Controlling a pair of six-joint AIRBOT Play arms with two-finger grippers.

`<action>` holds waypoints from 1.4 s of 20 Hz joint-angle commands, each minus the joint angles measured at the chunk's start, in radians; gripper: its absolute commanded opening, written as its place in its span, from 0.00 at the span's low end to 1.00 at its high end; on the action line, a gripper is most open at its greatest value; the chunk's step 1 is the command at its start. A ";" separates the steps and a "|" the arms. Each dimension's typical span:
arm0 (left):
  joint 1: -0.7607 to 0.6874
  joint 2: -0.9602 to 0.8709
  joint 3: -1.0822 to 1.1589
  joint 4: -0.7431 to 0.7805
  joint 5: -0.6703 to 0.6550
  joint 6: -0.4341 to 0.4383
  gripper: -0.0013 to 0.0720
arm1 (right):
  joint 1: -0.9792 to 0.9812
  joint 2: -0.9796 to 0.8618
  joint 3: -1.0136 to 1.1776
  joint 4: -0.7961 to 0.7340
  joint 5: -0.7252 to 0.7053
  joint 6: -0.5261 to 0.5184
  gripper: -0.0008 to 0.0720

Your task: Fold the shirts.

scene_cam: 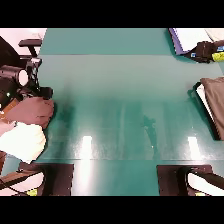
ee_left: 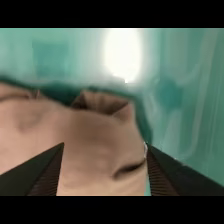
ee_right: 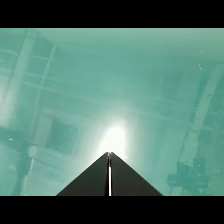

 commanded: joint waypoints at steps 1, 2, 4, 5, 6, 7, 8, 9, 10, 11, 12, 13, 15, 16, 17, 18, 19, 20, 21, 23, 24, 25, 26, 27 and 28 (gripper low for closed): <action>0.014 -0.002 -0.043 0.010 0.000 -0.005 0.82 | 0.001 0.000 0.001 0.000 0.000 0.000 0.04; 0.014 -0.002 -0.043 0.010 -0.005 -0.005 0.56 | 0.001 0.000 0.001 0.000 0.000 0.000 0.04; 0.014 -0.002 -0.043 0.010 -0.016 -0.002 0.14 | 0.001 0.000 0.001 0.000 0.000 0.000 0.04; 0.014 -0.002 -0.043 0.010 -0.022 -0.002 0.14 | 0.001 0.000 0.001 0.000 0.000 0.000 0.04; 0.014 -0.002 -0.043 0.010 -0.027 -0.002 0.14 | 0.001 0.000 0.001 0.000 0.000 0.000 0.04; 0.014 -0.002 -0.043 0.010 -0.034 -0.002 0.14 | 0.001 0.000 0.001 0.000 0.000 0.000 0.04; 0.014 -0.002 -0.043 0.010 -0.047 -0.002 0.14 | 0.001 0.000 0.001 0.000 0.000 0.000 0.04; 0.014 -0.002 -0.043 0.010 -0.056 -0.001 0.24 | 0.001 0.000 0.001 0.000 0.000 0.000 0.04; 0.014 -0.001 -0.043 0.014 -0.060 -0.001 0.66 | 0.001 0.000 0.001 0.000 0.000 0.000 0.04; 0.014 0.001 -0.043 0.015 -0.063 -0.002 1.00 | 0.001 0.000 0.001 0.000 0.000 0.000 0.04; 0.014 0.001 -0.043 0.014 -0.066 -0.002 0.99 | 0.001 0.000 0.001 0.000 0.000 0.000 0.04; 0.014 0.001 -0.044 0.013 -0.071 -0.002 0.99 | 0.001 0.000 0.001 0.000 0.000 0.000 0.04; 0.014 0.001 -0.045 0.013 -0.079 -0.002 0.98 | 0.001 0.000 0.001 0.000 0.000 0.000 0.04; 0.014 0.001 -0.045 0.013 -0.083 -0.002 0.62 | 0.001 0.000 0.001 0.000 0.000 0.000 0.04; 0.014 0.001 -0.045 0.013 -0.082 -0.001 0.12 | 0.001 0.000 0.001 0.000 0.000 0.000 0.04; 0.014 0.001 -0.045 0.014 -0.081 0.003 0.05 | 0.001 0.000 0.001 0.000 0.000 0.000 0.04; 0.014 0.003 -0.042 0.014 -0.082 0.003 0.05 | 0.001 0.000 0.001 0.001 0.001 0.000 0.04; 0.014 0.012 -0.023 0.014 -0.093 0.003 0.04 | 0.001 0.002 0.002 0.001 0.000 0.000 0.04; 0.014 0.032 0.009 0.012 -0.103 0.003 0.04 | 0.001 0.009 0.002 0.001 -0.013 0.000 0.04; 0.008 0.119 0.114 0.000 -0.105 0.007 0.04 | 0.001 0.044 0.002 0.000 -0.068 0.000 0.04; -0.008 0.172 0.186 -0.001 -0.111 0.013 0.04 | 0.001 0.068 0.002 0.000 -0.105 0.000 0.04; -0.035 0.222 0.262 -0.001 -0.118 0.035 0.04 | 0.001 0.094 0.002 0.000 -0.148 0.000 0.04; -0.068 0.260 0.334 -0.002 -0.128 0.042 0.04 | 0.001 0.117 0.002 0.000 -0.184 0.000 0.04; -0.110 0.287 0.405 -0.003 -0.142 0.045 0.04 | 0.001 0.139 0.002 0.000 -0.212 0.000 0.04; -0.159 0.303 0.484 -0.009 -0.167 0.056 0.04 | 0.001 0.159 0.002 0.000 -0.234 0.000 0.04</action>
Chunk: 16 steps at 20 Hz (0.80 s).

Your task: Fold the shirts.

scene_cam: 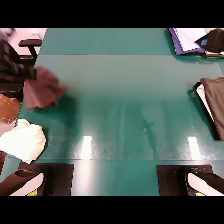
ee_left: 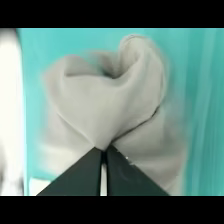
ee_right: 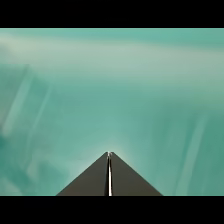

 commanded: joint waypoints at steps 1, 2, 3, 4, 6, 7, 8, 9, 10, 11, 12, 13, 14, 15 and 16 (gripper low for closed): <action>-0.135 0.080 0.246 -0.013 -0.058 0.032 0.04 | 0.001 0.069 0.000 0.000 -0.100 0.000 0.04; -0.198 0.080 0.301 -0.013 -0.061 0.033 0.04 | 0.001 0.081 0.000 0.000 -0.104 0.000 0.04; -0.259 0.078 0.333 -0.013 -0.051 0.044 0.04 | 0.001 0.092 0.000 -0.001 -0.103 0.000 0.04; -0.325 0.076 0.352 -0.012 -0.030 0.056 0.04 | 0.001 0.100 0.000 -0.001 -0.103 0.000 0.04; -0.443 0.066 0.352 -0.011 0.023 0.057 0.04 | 0.000 0.106 0.000 -0.002 -0.101 0.000 0.04; -0.497 0.045 0.352 -0.009 0.035 0.057 0.04 | -0.001 0.106 0.000 -0.001 -0.099 0.000 0.04; -0.540 0.017 0.352 -0.009 0.034 0.072 0.04 | -0.001 0.106 0.000 -0.001 -0.097 0.000 0.04; -0.579 -0.019 0.352 -0.010 0.025 0.087 0.04 | -0.001 0.106 0.000 -0.001 -0.097 0.000 0.04; -0.617 -0.066 0.352 -0.016 0.020 0.087 0.04 | -0.001 0.106 0.000 -0.001 -0.097 0.000 0.04; -0.648 -0.120 0.352 -0.043 0.021 0.104 0.04 | -0.002 0.106 0.000 -0.002 -0.096 0.000 0.04; -0.668 -0.170 0.352 -0.094 0.033 0.120 0.05 | -0.002 0.106 0.000 -0.002 -0.096 0.000 0.04; -0.679 -0.224 0.352 -0.178 0.064 0.144 0.05 | -0.002 0.106 0.000 -0.002 -0.092 0.000 0.04; -0.683 -0.270 0.352 -0.260 0.102 0.172 0.15 | -0.002 0.106 0.000 -0.002 -0.088 0.000 0.04; -0.681 -0.311 0.352 -0.331 0.145 0.187 0.62 | -0.002 0.106 0.000 -0.002 -0.080 0.000 0.04; -0.679 -0.337 0.352 -0.346 0.175 0.186 0.78 | -0.002 0.106 0.000 -0.002 -0.074 0.000 0.04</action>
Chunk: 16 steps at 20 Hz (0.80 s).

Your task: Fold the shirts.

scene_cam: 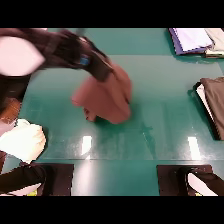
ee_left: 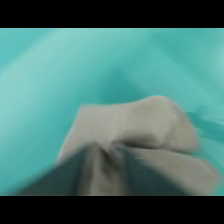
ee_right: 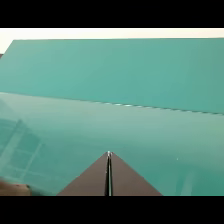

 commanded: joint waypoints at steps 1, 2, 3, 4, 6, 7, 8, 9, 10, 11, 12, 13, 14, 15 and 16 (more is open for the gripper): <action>-0.021 -0.115 0.003 -0.122 0.093 0.045 0.78 | 0.000 0.001 0.000 0.000 0.019 0.000 0.04; -0.001 -0.117 0.003 -0.100 0.085 0.042 0.78 | 0.000 0.001 0.000 0.000 0.021 0.000 0.04; 0.045 -0.114 0.003 -0.090 0.061 0.036 0.78 | 0.000 0.001 0.000 0.000 0.021 0.000 0.04; 0.108 -0.113 0.003 -0.090 0.024 0.024 0.78 | 0.000 0.001 0.000 0.000 0.021 0.000 0.04; 0.280 -0.115 -0.014 -0.092 -0.037 -0.055 0.78 | 0.000 0.001 0.000 0.000 0.024 0.000 0.04; 0.378 -0.115 -0.048 -0.119 -0.037 -0.092 0.78 | 0.001 0.000 0.000 0.001 0.027 0.000 0.04; 0.465 -0.116 -0.093 -0.180 -0.033 -0.097 0.78 | 0.001 0.000 0.000 0.000 0.028 0.000 0.04; 0.548 -0.118 -0.157 -0.266 -0.027 -0.093 0.69 | 0.001 0.000 0.000 0.000 0.029 0.000 0.04; 0.605 -0.127 -0.222 -0.333 -0.016 -0.084 0.68 | 0.001 0.000 0.000 0.000 0.029 0.000 0.04; 0.644 -0.137 -0.290 -0.385 -0.002 -0.056 0.68 | 0.001 0.000 0.000 0.001 0.030 0.000 0.04; 0.665 -0.152 -0.357 -0.414 0.021 -0.029 0.68 | 0.001 0.000 0.000 0.001 0.035 0.000 0.04; 0.669 -0.173 -0.412 -0.423 0.044 -0.010 0.68 | 0.001 0.000 0.000 0.001 0.039 0.000 0.04; 0.663 -0.193 -0.450 -0.439 0.067 0.011 0.68 | 0.001 0.000 0.000 0.001 0.040 0.000 0.04; 0.650 -0.219 -0.474 -0.459 0.091 0.039 0.68 | 0.001 0.000 0.000 0.000 0.043 0.000 0.04; 0.634 -0.242 -0.481 -0.463 0.107 0.049 0.68 | 0.001 0.000 0.000 0.000 0.045 0.000 0.04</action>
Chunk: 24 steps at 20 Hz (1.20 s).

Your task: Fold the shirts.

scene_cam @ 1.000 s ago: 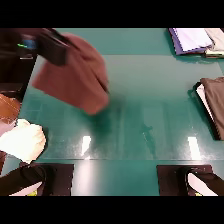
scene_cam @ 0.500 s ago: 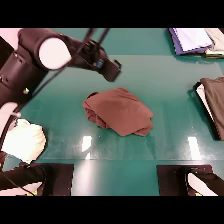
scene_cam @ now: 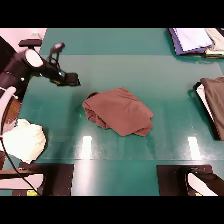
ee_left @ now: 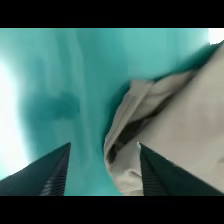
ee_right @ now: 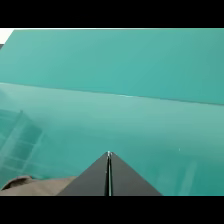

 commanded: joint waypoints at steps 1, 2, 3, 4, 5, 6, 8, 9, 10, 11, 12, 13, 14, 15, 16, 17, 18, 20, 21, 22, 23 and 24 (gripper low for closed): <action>-0.002 -0.073 -0.088 -0.076 0.082 0.068 0.68 | 0.001 0.000 0.000 0.000 0.010 0.000 0.04; -0.022 -0.088 -0.088 -0.077 0.108 0.072 0.68 | 0.001 0.000 0.000 0.000 0.016 0.000 0.04; -0.044 -0.104 -0.088 -0.075 0.138 0.072 0.68 | 0.001 0.000 0.000 -0.001 0.022 0.000 0.04; -0.061 -0.117 -0.088 -0.076 0.153 0.071 0.68 | 0.001 0.000 0.000 -0.001 0.027 0.000 0.04; -0.078 -0.130 -0.088 -0.075 0.161 0.071 0.68 | 0.001 0.000 0.000 -0.001 0.031 0.000 0.04; -0.095 -0.140 -0.088 -0.075 0.164 0.072 0.68 | 0.001 0.000 0.000 -0.002 0.033 0.000 0.04; -0.126 -0.150 -0.088 -0.072 0.180 0.083 0.68 | 0.001 0.000 0.000 -0.002 0.032 0.000 0.04; -0.137 -0.150 -0.088 -0.066 0.196 0.082 0.68 | 0.001 0.000 0.000 -0.002 0.033 0.000 0.04; -0.138 -0.150 -0.088 -0.064 0.210 0.077 0.68 | 0.001 0.000 0.000 -0.002 0.033 0.000 0.04; -0.137 -0.149 -0.088 -0.063 0.221 0.069 0.58 | 0.001 0.000 0.000 -0.002 0.036 0.000 0.04; -0.134 -0.148 -0.087 -0.061 0.222 0.070 0.20 | 0.001 0.000 -0.001 -0.002 0.050 0.000 0.04; -0.129 -0.142 -0.087 -0.053 0.222 0.073 0.06 | 0.001 -0.005 -0.001 -0.009 0.071 0.000 0.04; -0.120 -0.129 -0.085 -0.044 0.223 0.070 0.05 | 0.000 -0.018 -0.002 -0.011 0.118 0.000 0.04; -0.112 -0.116 -0.075 -0.035 0.218 0.070 0.04 | -0.013 -0.042 -0.004 -0.010 0.192 0.000 0.04; -0.099 -0.095 -0.061 -0.028 0.213 0.071 0.04 | -0.024 -0.071 -0.018 -0.007 0.267 0.001 0.04; -0.081 -0.074 -0.046 -0.022 0.208 0.071 0.05 | -0.031 -0.092 -0.060 -0.008 0.319 0.001 0.04; -0.063 -0.053 -0.030 -0.019 0.203 0.071 0.04 | -0.039 -0.109 -0.130 -0.008 0.348 0.002 0.04; -0.039 -0.017 -0.011 -0.003 0.201 0.073 0.05 | -0.039 -0.140 -0.303 -0.008 0.327 0.002 0.04; -0.034 -0.005 -0.010 -0.001 0.201 0.083 0.05 | -0.038 -0.161 -0.399 -0.006 0.311 0.002 0.20; -0.034 -0.001 -0.010 0.005 0.199 0.089 0.05 | -0.036 -0.188 -0.483 0.008 0.295 0.002 0.56; -0.034 0.000 -0.010 0.005 0.192 0.090 0.05 | -0.026 -0.225 -0.559 0.050 0.270 0.002 0.68; -0.034 0.000 -0.010 0.005 0.190 0.090 0.05 | -0.013 -0.266 -0.615 0.099 0.240 0.001 0.68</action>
